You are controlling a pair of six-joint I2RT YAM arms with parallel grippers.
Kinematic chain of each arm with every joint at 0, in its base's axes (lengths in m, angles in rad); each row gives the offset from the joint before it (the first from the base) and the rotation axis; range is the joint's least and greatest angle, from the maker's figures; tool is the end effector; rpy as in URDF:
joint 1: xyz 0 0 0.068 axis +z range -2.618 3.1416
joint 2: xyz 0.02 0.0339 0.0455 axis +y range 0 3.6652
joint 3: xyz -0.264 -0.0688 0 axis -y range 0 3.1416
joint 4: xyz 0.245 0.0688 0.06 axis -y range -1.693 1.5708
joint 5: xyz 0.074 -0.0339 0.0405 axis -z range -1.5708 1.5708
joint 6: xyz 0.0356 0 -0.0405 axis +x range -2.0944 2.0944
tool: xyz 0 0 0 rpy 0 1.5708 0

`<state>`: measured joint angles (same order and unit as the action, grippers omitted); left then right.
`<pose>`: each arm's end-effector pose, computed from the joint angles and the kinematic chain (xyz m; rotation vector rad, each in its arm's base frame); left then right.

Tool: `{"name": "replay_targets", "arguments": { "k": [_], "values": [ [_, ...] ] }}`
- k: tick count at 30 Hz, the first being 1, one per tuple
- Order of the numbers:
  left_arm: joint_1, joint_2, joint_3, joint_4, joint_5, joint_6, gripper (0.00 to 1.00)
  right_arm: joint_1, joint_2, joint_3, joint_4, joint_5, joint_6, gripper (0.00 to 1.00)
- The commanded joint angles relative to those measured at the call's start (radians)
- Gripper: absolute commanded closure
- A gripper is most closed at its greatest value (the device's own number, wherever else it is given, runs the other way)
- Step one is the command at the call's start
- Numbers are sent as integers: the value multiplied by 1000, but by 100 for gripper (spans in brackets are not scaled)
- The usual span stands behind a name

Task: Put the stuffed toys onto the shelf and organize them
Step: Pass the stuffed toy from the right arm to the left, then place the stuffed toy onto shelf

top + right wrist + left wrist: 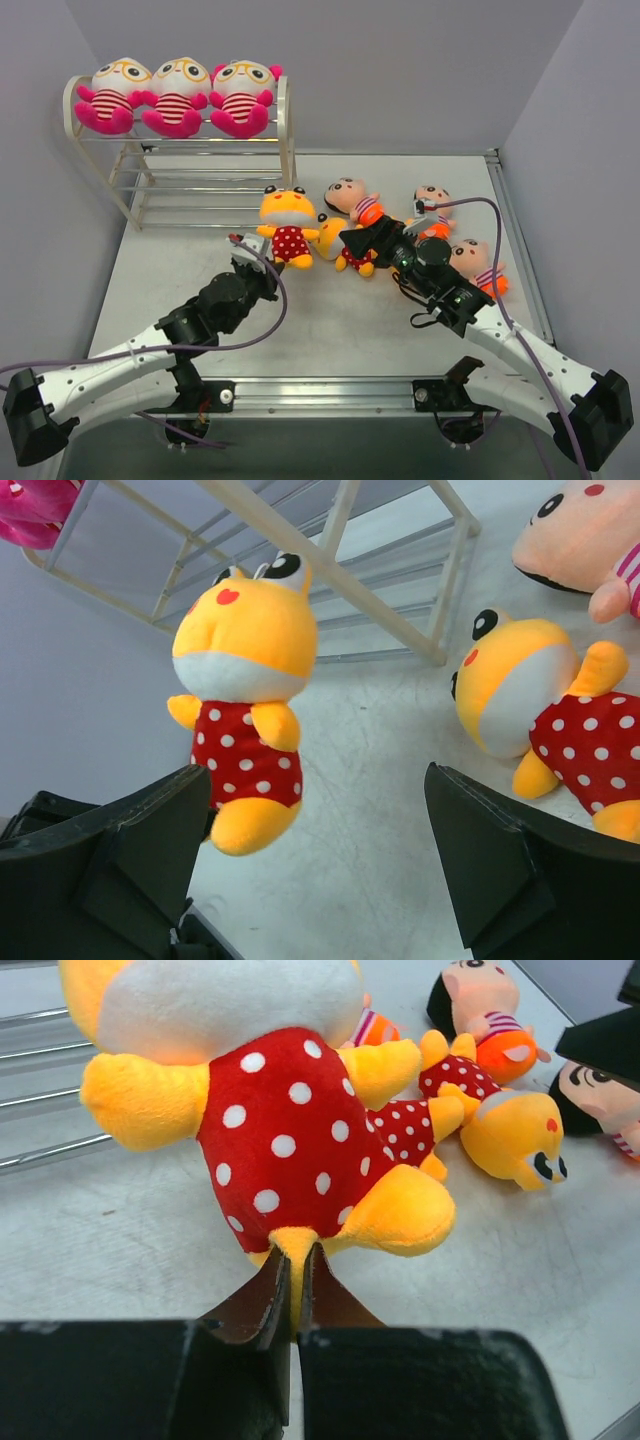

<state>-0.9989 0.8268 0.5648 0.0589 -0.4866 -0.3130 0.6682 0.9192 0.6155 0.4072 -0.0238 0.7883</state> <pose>0.1205 -0.1564 0.2810 0.2542 1.7613 -0.5240 0.1727 0.1374 0.3187 0.0743 1.5839 1.1846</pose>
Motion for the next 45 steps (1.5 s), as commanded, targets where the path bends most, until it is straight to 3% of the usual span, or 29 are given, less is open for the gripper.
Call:
{"name": "replay_targets", "arguments": {
  "k": [1,10,17,21,25,33,37,45],
  "values": [
    [40,-92,-3,-49,-40,-28,98,-2,-22,62,-8,10,-75,9],
    [180,-235,46,-252,-40,15,98,-4,-54,81,-73,67,-167,8],
    [276,-210,202,-369,-50,118,98,-4,-80,78,-82,64,-236,8],
    [443,-169,268,-389,98,183,98,-5,-95,72,-82,55,-276,8],
    [650,-97,308,-367,371,204,98,-4,-117,64,-90,47,-314,9],
    [951,21,351,-321,612,242,98,-5,-177,56,-143,64,-392,9],
    [1074,54,351,-277,686,265,98,-5,-203,49,-154,73,-417,9],
    [1195,138,337,-121,821,295,98,-4,-200,30,-142,45,-439,9]
  ]
}}
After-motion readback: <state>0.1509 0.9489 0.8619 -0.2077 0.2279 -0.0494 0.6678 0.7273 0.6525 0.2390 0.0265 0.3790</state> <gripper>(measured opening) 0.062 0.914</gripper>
